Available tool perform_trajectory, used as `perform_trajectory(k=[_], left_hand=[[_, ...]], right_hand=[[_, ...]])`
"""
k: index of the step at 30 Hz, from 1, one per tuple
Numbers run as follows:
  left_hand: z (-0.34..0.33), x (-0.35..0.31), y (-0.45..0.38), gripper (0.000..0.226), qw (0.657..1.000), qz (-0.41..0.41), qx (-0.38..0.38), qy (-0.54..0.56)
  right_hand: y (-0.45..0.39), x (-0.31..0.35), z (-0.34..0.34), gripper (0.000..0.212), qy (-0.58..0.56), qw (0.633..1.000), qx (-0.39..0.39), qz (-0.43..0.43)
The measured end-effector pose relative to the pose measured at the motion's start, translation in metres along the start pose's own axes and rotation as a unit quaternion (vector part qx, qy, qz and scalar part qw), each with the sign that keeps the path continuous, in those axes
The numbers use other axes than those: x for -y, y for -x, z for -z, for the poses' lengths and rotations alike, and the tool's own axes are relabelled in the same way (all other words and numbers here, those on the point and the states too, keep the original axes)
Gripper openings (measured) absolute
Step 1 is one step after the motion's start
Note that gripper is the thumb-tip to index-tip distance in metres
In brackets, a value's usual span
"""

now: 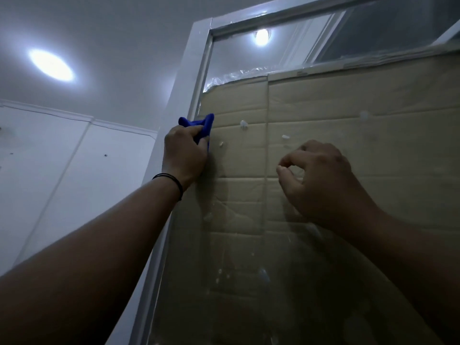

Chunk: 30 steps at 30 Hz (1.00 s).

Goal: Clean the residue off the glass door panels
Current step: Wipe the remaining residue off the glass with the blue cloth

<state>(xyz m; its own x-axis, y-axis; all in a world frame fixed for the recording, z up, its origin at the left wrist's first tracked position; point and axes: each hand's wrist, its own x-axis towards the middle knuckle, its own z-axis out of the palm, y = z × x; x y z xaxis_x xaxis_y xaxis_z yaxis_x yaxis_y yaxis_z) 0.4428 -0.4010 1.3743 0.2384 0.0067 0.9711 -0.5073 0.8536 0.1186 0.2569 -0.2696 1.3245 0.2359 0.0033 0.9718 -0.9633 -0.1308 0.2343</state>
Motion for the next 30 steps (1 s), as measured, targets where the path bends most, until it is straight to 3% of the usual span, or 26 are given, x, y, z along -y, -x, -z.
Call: perform_trajectory(k=[5,14,21,26,30], left_hand=[[-0.018,0.005,-0.009,0.031,0.997,-0.047,0.028,-0.044],[-0.041,-0.018,-0.005,0.025,0.998,-0.058,-0.001,-0.013],[-0.053,-0.052,0.014,0.023,0.988,-0.145,0.008,0.058],[-0.027,-0.021,-0.007,0.029,0.991,-0.052,-0.086,0.084],[-0.028,-0.002,-0.032,0.032,0.998,-0.013,-0.055,0.012]], right_hand=[[-0.008,-0.017,0.005,0.016,0.026,0.999,-0.023,-0.012],[-0.008,-0.053,0.032,0.017,0.077,0.994,-0.073,-0.034],[-0.008,-0.064,0.041,0.018,0.099,0.99,-0.094,-0.026],[-0.016,-0.067,0.05,0.018,0.113,0.987,-0.112,-0.019],[-0.019,-0.07,0.055,0.018,0.113,0.986,-0.118,-0.013]])
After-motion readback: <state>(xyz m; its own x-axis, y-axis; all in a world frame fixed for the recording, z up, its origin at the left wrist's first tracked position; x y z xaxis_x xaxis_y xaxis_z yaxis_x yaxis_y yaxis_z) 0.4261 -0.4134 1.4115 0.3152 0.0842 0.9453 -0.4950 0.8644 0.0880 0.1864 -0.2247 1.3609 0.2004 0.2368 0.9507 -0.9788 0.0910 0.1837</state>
